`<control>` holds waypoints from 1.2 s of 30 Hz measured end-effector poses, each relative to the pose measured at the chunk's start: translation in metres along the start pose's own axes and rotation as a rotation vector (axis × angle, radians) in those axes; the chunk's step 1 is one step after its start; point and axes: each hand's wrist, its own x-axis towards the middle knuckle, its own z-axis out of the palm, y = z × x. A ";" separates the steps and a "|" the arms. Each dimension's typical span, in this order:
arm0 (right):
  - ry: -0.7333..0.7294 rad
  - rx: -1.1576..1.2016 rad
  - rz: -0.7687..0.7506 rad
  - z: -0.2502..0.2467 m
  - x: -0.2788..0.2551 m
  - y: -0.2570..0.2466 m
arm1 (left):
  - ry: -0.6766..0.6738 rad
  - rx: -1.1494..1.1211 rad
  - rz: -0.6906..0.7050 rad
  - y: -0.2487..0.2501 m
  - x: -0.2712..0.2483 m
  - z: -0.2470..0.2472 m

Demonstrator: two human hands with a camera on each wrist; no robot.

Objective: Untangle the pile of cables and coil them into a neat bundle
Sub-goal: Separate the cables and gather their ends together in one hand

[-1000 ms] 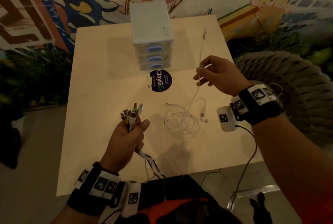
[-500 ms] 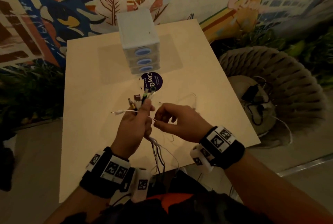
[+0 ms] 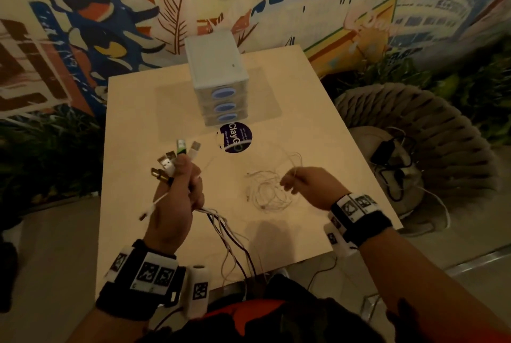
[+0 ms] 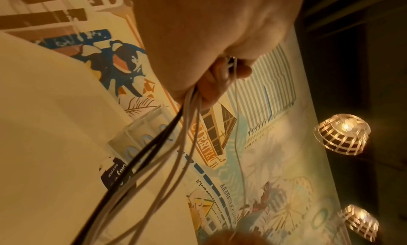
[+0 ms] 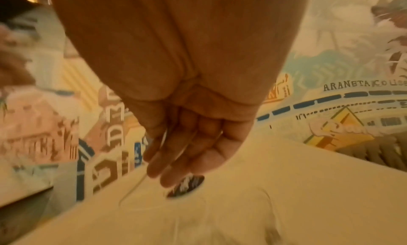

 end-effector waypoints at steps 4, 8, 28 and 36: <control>0.200 0.142 -0.186 -0.041 0.004 -0.040 | -0.009 0.226 -0.002 -0.003 -0.001 0.007; 0.276 0.253 -0.327 -0.072 0.003 -0.074 | 0.008 0.224 0.001 -0.006 0.002 0.018; -0.068 0.248 -0.533 -0.064 -0.017 -0.126 | -0.285 0.543 -0.223 -0.028 0.024 0.059; -0.165 0.365 -0.564 -0.058 -0.014 -0.126 | -0.312 0.423 -0.178 -0.040 0.031 0.066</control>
